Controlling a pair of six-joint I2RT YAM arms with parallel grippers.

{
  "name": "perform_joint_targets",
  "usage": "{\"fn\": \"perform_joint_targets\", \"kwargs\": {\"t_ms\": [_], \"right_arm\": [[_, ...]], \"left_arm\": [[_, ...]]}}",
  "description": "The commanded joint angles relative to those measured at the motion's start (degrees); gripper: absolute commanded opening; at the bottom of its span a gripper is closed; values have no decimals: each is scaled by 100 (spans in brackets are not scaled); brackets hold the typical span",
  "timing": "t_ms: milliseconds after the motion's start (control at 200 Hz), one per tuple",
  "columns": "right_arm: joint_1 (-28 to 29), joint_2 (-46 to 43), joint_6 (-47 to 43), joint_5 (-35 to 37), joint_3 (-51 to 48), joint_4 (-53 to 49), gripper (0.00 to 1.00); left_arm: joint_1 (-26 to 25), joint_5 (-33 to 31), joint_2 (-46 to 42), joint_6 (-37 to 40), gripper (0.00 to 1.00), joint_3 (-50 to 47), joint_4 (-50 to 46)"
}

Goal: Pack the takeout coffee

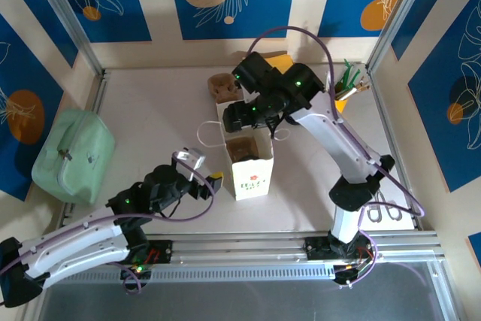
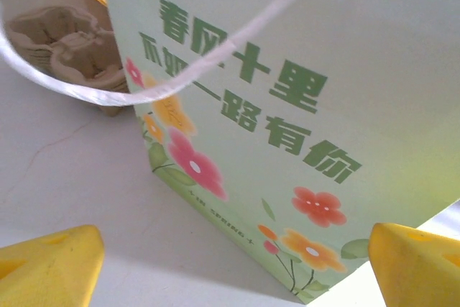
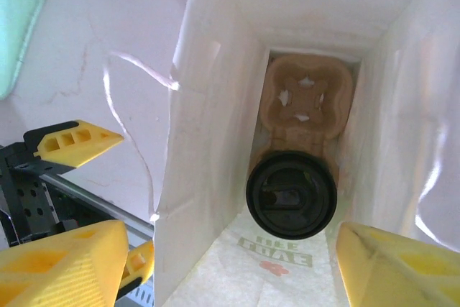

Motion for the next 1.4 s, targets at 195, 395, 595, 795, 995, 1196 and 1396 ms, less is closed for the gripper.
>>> {"fn": "perform_joint_targets", "kwargs": {"t_ms": [195, 395, 595, 795, 995, 1196, 1396], "right_arm": [[-598, -992, -418, 240, -473, 676, 79], [-1424, -1896, -611, 295, -1551, 1591, 80], [-2535, -2475, -1013, 333, -2525, 2414, 79], [-3682, -2627, -1101, 371, -3155, 2949, 79], [-4790, -2675, -1028, -207, -3790, 3499, 75], [-5655, -2452, -814, -794, -4132, 3905, 68], [-5924, -2092, -725, -850, -4320, 4186, 63]], "left_arm": [[-44, -696, -355, -133, 95, 503, -813], [-44, -886, -422, -172, 97, 561, -942], [-44, -792, -422, -167, 97, 546, -943], [-44, -765, -448, -189, 97, 491, -925], [-44, -738, -546, -221, 97, 395, -870], [-44, -717, -573, -222, 97, 387, -879], [-43, -687, -633, -284, 97, 309, -853]]}}
